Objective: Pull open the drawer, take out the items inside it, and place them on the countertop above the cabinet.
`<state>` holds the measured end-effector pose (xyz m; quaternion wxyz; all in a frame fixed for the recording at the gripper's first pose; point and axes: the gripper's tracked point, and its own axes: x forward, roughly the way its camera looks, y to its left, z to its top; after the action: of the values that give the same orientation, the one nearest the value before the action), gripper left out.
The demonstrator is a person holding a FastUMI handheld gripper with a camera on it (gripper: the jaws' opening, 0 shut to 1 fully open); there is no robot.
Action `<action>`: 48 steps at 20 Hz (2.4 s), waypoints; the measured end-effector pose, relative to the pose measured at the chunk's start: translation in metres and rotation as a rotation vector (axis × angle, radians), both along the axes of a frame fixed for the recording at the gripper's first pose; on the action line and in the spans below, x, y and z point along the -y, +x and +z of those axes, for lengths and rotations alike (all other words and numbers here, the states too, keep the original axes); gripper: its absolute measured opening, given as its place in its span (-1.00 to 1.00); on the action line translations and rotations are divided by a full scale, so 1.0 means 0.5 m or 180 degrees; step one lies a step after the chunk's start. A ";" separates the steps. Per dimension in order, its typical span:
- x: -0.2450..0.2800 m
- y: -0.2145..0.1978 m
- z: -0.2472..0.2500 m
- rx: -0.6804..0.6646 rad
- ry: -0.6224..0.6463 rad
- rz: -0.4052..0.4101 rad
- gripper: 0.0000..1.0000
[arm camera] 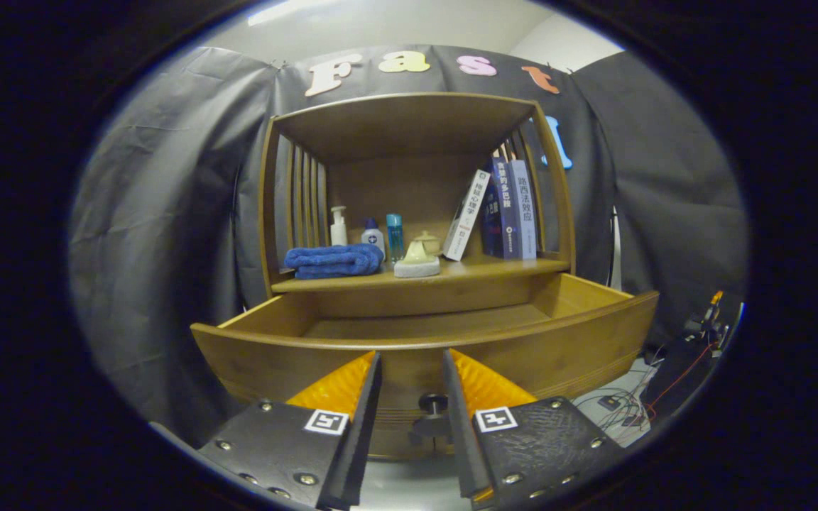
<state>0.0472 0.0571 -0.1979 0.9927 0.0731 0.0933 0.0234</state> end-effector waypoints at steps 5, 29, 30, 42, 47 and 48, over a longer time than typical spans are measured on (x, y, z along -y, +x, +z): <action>0.001 0.024 -0.012 0.0032 0.0020 -0.0045 0.01; -0.018 0.154 -0.004 -0.0010 0.0234 0.0000 0.70; -0.017 0.166 -0.003 0.0002 0.0243 0.0000 0.70; -0.030 0.273 -0.013 0.0003 0.0324 -0.0020 0.70; -0.036 0.313 -0.019 -0.0037 0.0312 -0.0030 0.70; -0.038 0.314 -0.020 -0.0035 0.0321 -0.0033 0.70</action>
<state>0.2044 0.0759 -0.2081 0.9873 0.1237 0.0970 0.0225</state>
